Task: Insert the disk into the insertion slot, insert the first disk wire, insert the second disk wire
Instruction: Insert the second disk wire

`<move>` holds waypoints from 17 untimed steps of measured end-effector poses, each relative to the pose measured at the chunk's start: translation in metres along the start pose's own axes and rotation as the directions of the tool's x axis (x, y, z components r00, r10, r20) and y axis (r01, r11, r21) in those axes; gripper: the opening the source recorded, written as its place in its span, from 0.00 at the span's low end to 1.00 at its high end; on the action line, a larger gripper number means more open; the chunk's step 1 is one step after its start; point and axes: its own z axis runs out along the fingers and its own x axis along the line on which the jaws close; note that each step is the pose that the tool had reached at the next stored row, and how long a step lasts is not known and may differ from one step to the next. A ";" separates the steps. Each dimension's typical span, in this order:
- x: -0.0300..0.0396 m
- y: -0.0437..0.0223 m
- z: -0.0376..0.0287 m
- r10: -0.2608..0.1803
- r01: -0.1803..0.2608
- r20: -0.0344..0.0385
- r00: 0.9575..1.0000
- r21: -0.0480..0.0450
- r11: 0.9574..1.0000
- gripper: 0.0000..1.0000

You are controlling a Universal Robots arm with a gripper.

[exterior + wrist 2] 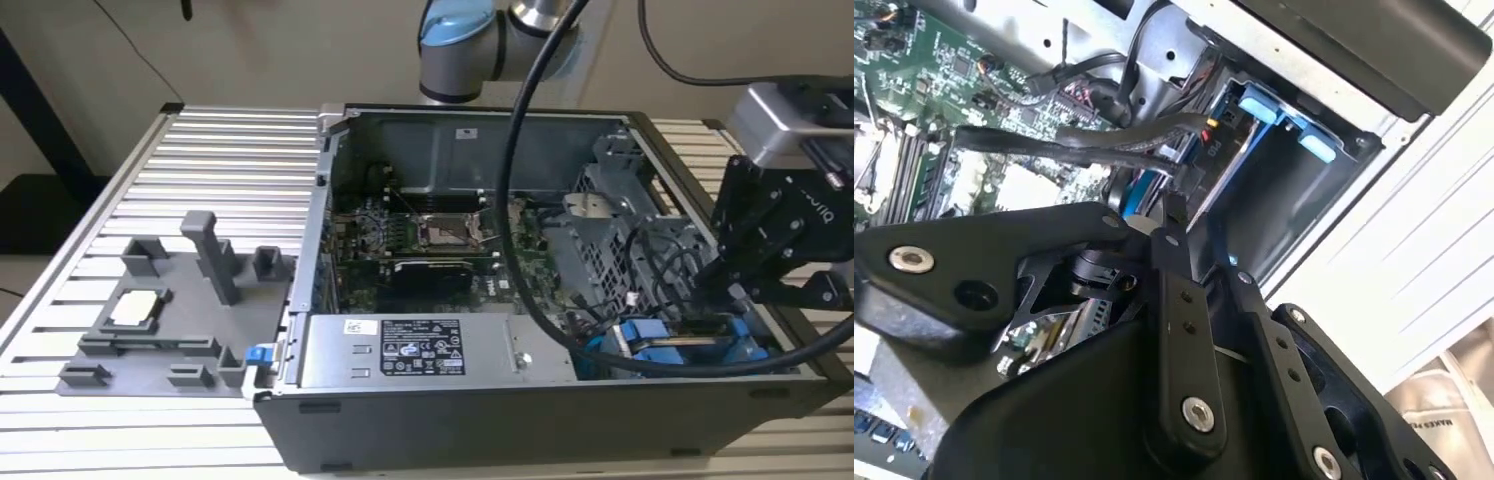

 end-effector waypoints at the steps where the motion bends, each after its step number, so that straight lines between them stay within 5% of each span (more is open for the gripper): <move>1: -0.0005 0.0002 -0.0045 0.000 0.000 0.000 1.000 0.000 1.000 0.24; 7: -0.0027 0.0013 -0.0264 0.000 0.000 0.000 1.000 0.000 1.000 0.24; 17: -0.0028 0.0014 -0.0273 0.000 0.000 -0.003 1.000 0.000 1.000 0.24</move>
